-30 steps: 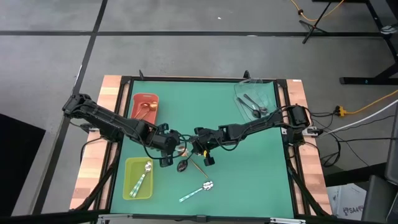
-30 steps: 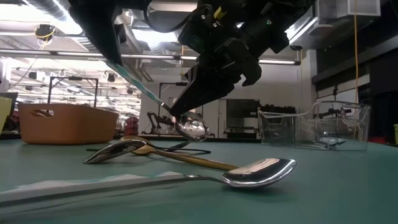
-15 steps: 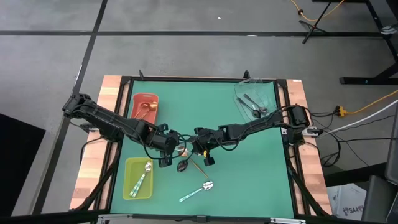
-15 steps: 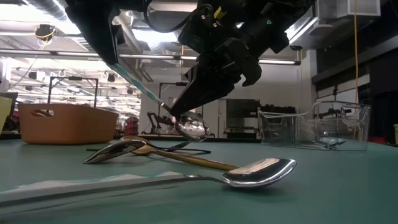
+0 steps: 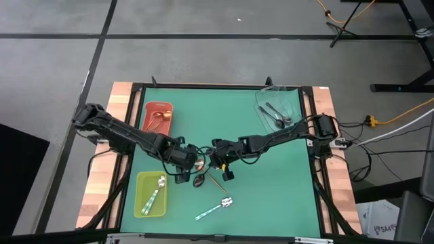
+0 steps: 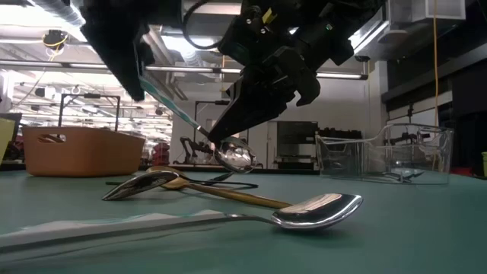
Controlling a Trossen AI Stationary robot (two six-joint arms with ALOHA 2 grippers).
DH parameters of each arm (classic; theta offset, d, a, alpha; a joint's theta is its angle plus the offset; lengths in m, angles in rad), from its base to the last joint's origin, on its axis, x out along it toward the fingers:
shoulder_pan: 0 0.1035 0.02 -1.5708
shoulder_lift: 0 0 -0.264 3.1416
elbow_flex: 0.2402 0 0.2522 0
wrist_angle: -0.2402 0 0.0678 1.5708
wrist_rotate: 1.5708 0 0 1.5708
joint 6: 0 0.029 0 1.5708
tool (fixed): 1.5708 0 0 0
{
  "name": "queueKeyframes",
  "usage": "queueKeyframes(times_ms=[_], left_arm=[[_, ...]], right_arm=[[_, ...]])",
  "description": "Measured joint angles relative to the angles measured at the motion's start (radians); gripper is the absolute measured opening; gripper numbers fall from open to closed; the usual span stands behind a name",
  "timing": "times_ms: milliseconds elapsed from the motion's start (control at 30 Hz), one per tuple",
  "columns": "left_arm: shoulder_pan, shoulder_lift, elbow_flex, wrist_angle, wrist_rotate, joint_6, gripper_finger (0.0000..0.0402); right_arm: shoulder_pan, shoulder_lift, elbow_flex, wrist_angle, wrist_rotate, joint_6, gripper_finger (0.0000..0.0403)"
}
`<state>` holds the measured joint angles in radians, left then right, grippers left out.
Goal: Sort silverware by color (type)
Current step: Put the blue patterned spoon into the yellow bin
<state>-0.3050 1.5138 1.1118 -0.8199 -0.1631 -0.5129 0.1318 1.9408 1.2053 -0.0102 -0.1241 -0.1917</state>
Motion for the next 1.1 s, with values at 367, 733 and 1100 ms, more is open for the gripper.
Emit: queueKeyframes(times_ms=[367,733,1100], left_arm=[[0.0,0.026,0.0,0.014,-0.002,0.0,0.0086],[-0.001,0.026,0.0,0.018,-0.001,0.003,0.0026],[-0.002,0.026,0.0,0.019,0.001,0.002,0.0025]], right_arm=[[0.0,0.0,0.0,0.002,0.003,0.0,0.0],[0.0,0.0,0.0,0.001,0.009,0.0,0.0],[-0.001,0.0,0.0,0.001,0.016,0.003,0.0001]])
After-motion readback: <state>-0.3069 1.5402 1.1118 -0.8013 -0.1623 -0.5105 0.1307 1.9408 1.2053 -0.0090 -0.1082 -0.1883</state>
